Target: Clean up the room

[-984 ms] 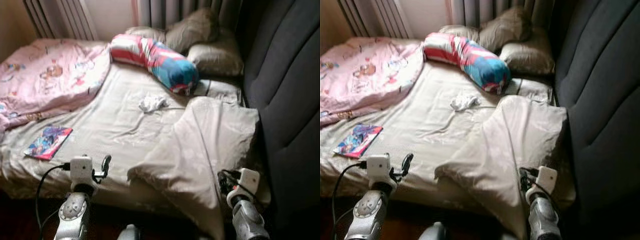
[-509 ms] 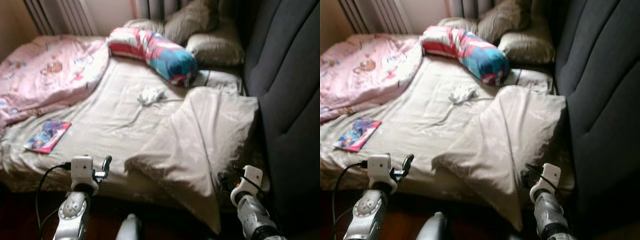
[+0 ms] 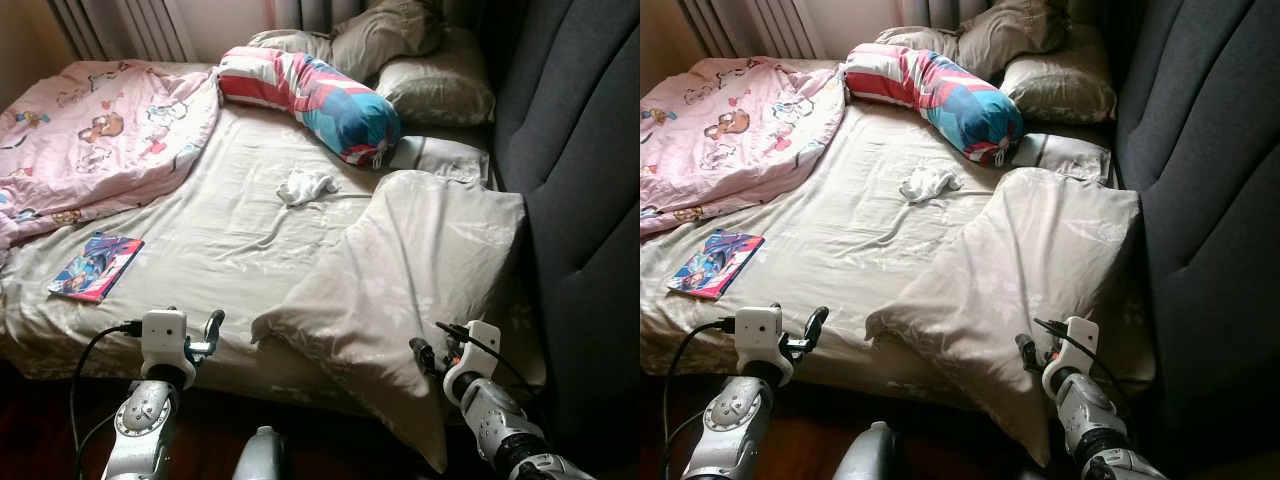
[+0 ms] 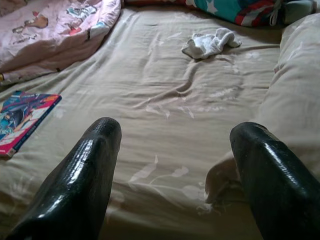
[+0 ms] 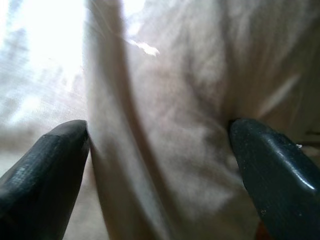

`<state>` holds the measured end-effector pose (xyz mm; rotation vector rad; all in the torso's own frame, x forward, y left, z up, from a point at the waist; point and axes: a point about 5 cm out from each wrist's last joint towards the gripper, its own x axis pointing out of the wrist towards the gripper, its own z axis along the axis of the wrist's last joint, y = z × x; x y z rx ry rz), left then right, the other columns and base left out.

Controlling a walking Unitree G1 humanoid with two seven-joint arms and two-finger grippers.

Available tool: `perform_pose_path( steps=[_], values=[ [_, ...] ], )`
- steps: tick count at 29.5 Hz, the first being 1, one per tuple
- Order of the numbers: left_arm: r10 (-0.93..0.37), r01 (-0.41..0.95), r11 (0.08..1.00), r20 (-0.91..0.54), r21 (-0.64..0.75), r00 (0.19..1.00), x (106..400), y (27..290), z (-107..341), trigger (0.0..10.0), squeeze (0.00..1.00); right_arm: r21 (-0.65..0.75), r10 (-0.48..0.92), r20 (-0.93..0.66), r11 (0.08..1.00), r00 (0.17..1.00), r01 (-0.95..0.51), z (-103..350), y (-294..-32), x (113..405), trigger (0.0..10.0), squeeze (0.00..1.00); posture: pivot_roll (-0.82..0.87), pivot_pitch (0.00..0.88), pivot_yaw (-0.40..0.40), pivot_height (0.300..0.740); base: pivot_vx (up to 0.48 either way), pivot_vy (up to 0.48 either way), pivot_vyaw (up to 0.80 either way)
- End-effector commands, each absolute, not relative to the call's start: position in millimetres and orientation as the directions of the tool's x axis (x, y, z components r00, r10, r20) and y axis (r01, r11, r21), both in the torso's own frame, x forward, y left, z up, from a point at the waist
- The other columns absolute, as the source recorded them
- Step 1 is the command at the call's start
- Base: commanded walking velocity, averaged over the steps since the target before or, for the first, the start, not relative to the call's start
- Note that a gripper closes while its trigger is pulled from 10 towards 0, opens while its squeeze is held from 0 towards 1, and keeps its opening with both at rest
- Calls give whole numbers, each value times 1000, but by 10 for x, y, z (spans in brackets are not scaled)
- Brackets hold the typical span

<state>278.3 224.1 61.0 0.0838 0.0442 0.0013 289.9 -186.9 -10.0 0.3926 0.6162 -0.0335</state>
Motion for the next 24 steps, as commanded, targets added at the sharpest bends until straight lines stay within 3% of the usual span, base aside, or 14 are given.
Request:
perform_pose_path(
  steps=[1,10,19,20,21,22,23,24],
  values=[
    [8,-1,995,-68,97,998,2748,2297,594,10000,0,326,70,-651,925,756,195,-281,-1807,2723,10000,0,70,137,81,653,0,0,0],
    [7,1,994,-70,106,997,2750,2335,623,10000,0,275,-15,-671,923,741,268,-292,-1814,2721,10000,0,80,139,91,653,0,0,0],
    [-8,16,994,-77,105,997,2745,2303,618,10000,0,292,61,-720,930,691,223,-420,-1614,2589,10000,0,88,140,96,653,0,0,0],
    [-8,16,994,-77,106,997,2746,2303,621,10000,0,290,58,-722,930,689,226,-427,-1613,2580,4784,0,88,141,96,653,0,0,0],
    [-8,16,994,-78,106,997,2746,2302,621,10000,0,284,51,-725,931,687,230,-435,-1616,2569,2980,0,90,141,96,653,0,0,0],
    [-8,16,994,-78,106,997,2747,2300,622,10000,0,277,44,-728,932,684,235,-442,-1621,2560,2980,0,91,140,96,653,0,0,0],
    [-8,16,994,-78,106,997,2746,2300,623,10000,0,274,44,-735,932,677,237,-456,-1621,2542,0,0,93,141,96,653,0,0,0],
    [-8,16,994,-78,106,997,2746,2300,624,10000,0,272,44,-739,932,672,238,-465,-1619,2530,0,0,93,141,96,653,0,0,0]
  ],
)
